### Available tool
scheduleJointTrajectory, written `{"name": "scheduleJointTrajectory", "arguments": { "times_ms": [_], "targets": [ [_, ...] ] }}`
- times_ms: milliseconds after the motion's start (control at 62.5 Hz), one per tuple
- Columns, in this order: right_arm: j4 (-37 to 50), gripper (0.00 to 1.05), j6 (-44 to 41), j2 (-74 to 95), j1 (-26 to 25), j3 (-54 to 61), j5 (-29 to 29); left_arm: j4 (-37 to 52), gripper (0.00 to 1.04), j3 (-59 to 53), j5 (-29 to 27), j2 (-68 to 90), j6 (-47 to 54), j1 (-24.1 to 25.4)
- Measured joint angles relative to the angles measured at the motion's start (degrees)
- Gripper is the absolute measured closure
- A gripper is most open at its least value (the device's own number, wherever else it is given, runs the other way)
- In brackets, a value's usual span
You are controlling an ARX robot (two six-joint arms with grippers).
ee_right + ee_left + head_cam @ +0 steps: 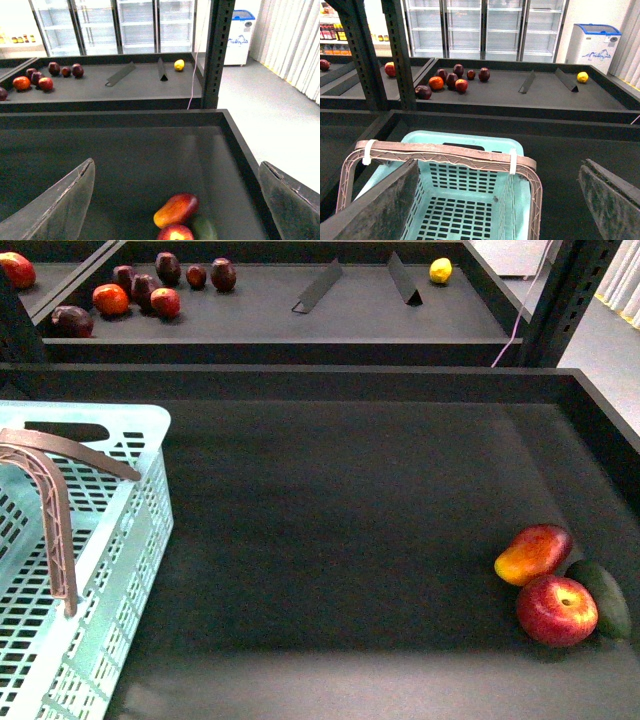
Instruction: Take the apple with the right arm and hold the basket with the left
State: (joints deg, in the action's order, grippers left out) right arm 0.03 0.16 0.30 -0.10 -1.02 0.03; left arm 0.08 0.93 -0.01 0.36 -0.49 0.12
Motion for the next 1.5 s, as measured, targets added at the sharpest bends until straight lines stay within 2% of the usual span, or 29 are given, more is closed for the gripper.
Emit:
{"name": "scheduleJointTrajectory", "arguments": {
  "times_ms": [480, 512, 544, 608, 784, 864, 992, 1120, 1232, 1504],
  "targets": [
    [0.00, 0.09, 0.00, 0.00, 0.00, 0.00, 0.00, 0.00, 0.07, 0.00, 0.00, 0.00, 0.00, 0.02],
    [0.00, 0.09, 0.00, 0.00, 0.00, 0.00, 0.00, -1.60, 0.07, 0.42, 2.08, 0.74, -0.94, 0.55],
    [0.00, 0.09, 0.00, 0.00, 0.00, 0.00, 0.02, -6.71, 0.07, 2.36, 7.52, 3.43, -4.39, 2.12],
    [0.00, 0.09, 0.00, 0.00, 0.00, 0.00, -0.04, -8.72, 0.07, 4.50, 13.42, 10.03, -9.97, 4.20],
    [0.00, 0.09, 0.00, 0.00, 0.00, 0.00, -0.04, 5.09, 0.07, 10.62, 23.56, 30.88, -28.33, 11.56],
    [0.00, 0.09, 0.00, 0.00, 0.00, 0.00, -0.04, 10.23, 0.07, 12.79, 25.46, 39.89, -35.32, 14.27],
    [0.00, 0.09, 0.00, 0.00, 0.00, 0.00, -0.04, 20.26, 0.07, 18.10, 24.50, 62.42, -49.62, 16.55],
    [0.00, 0.09, 0.00, 0.00, 0.00, 0.00, -0.04, 26.40, 0.07, 26.51, 20.31, 79.89, -58.42, 13.77],
    [0.00, 0.09, 0.00, 0.00, 0.00, 0.00, -0.02, 26.95, 0.07, 32.33, 16.83, 89.44, -62.95, 11.78],
    [0.00, 0.09, 0.00, 0.00, 0.00, 0.00, -0.02, 22.64, 0.07, 39.15, 11.82, 95.91, -66.18, 10.62]
  ]
}}
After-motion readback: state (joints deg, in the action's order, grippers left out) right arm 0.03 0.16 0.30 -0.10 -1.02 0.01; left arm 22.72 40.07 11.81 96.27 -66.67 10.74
